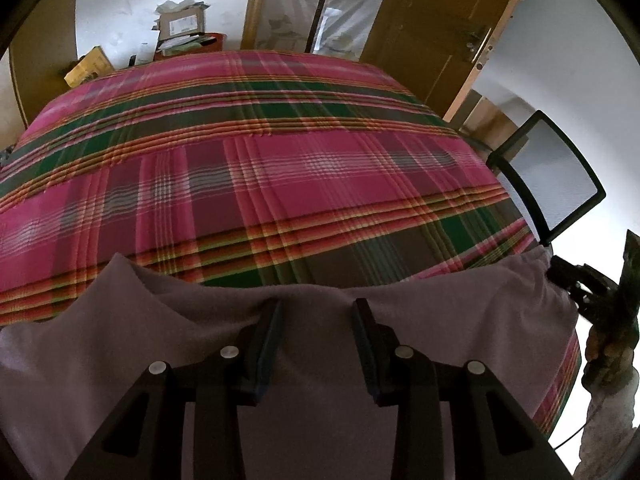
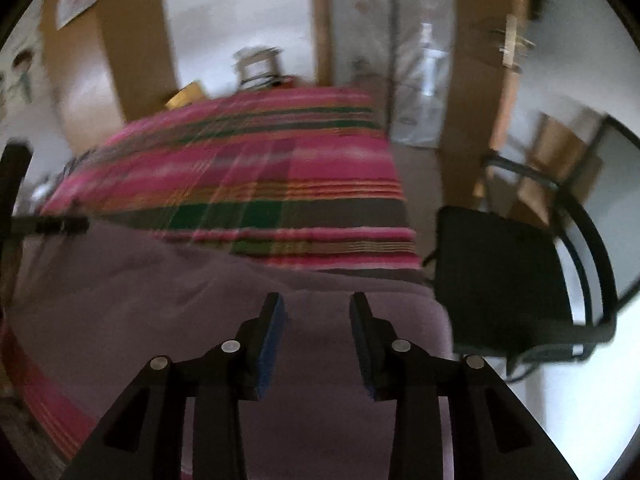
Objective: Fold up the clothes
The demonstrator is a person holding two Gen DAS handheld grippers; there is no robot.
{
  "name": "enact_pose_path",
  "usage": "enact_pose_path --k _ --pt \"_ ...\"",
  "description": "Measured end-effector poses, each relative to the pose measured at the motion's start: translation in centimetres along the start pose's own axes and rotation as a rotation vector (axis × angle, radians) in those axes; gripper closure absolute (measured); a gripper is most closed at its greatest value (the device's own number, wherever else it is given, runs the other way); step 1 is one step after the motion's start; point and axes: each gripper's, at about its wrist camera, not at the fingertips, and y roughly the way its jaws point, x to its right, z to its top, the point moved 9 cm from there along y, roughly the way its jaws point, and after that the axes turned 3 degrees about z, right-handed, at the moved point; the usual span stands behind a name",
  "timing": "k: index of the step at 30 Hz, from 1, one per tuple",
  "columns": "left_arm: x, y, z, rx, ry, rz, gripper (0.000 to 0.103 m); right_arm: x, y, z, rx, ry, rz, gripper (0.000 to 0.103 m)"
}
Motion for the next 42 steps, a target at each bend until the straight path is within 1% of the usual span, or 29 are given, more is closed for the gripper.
enact_pose_path --k 2,3,4,5,6,11,13,15,16,17,18,19,20,23,25,31,35,38,41,42 --pt "0.0 0.0 0.0 -0.001 0.0 0.003 0.066 -0.2 1.1 -0.4 -0.035 -0.065 -0.049 0.062" --pt "0.0 0.1 0.0 -0.001 0.0 0.006 0.066 -0.1 1.1 -0.3 -0.027 -0.075 -0.055 0.06" --pt "0.1 0.1 0.0 -0.002 0.001 0.008 0.066 0.0 1.1 -0.2 -0.02 -0.073 -0.059 0.056" --pt "0.1 0.1 0.0 -0.001 0.001 0.011 0.066 0.3 1.2 -0.2 -0.022 -0.063 -0.07 0.047" --pt "0.1 0.1 0.0 0.0 0.001 0.013 0.066 0.6 1.2 -0.3 -0.024 -0.053 -0.076 0.046" --pt "0.2 0.1 0.0 0.002 0.0 0.02 0.066 0.6 1.5 -0.2 -0.034 -0.045 -0.036 0.046" --pt "0.1 0.1 0.0 0.003 -0.002 0.023 0.066 0.9 1.7 -0.2 -0.04 -0.016 -0.014 0.046" --pt "0.1 0.2 0.0 0.005 -0.004 0.024 0.066 0.9 1.8 -0.2 -0.04 -0.004 -0.013 0.047" --pt "0.2 0.2 0.0 0.004 -0.004 0.026 0.066 0.9 1.8 -0.1 -0.038 -0.004 -0.012 0.053" --pt "0.2 0.2 0.0 0.004 -0.003 0.028 0.066 0.9 1.8 -0.1 -0.034 -0.001 -0.005 0.064" --pt "0.2 0.2 0.0 0.004 -0.002 0.03 0.066 0.8 1.8 0.0 -0.03 0.0 0.0 0.071" --pt "0.2 0.2 0.0 0.004 -0.002 0.033 0.066 0.8 1.7 0.0 -0.025 0.0 0.001 0.083" --pt "0.2 0.2 0.0 0.004 -0.001 0.034 0.066 0.9 1.6 -0.1 -0.022 0.004 -0.001 0.091" --pt "0.3 0.2 0.0 0.006 -0.002 0.037 0.066 1.1 1.4 -0.1 -0.016 0.014 -0.003 0.096" --pt "0.2 0.2 0.0 0.007 -0.003 0.039 0.066 0.9 1.1 0.0 -0.005 0.004 -0.021 0.097" --pt "0.2 0.1 0.0 0.011 -0.017 0.035 0.066 1.6 -0.6 1.0 0.076 0.033 -0.06 0.098" --pt "0.1 0.2 0.1 0.016 -0.021 0.041 0.066 1.8 -0.3 1.3 0.07 0.034 -0.072 0.098" --pt "0.1 0.1 0.1 0.021 -0.021 0.045 0.066 2.6 1.1 0.8 0.016 0.054 -0.104 0.099" --pt "0.1 0.1 0.1 0.02 -0.021 0.045 0.066 3.4 1.0 0.7 0.011 0.061 -0.146 0.1" --pt "0.1 0.1 0.1 0.019 -0.021 0.044 0.066 3.6 1.1 0.4 -0.001 0.07 -0.14 0.1"
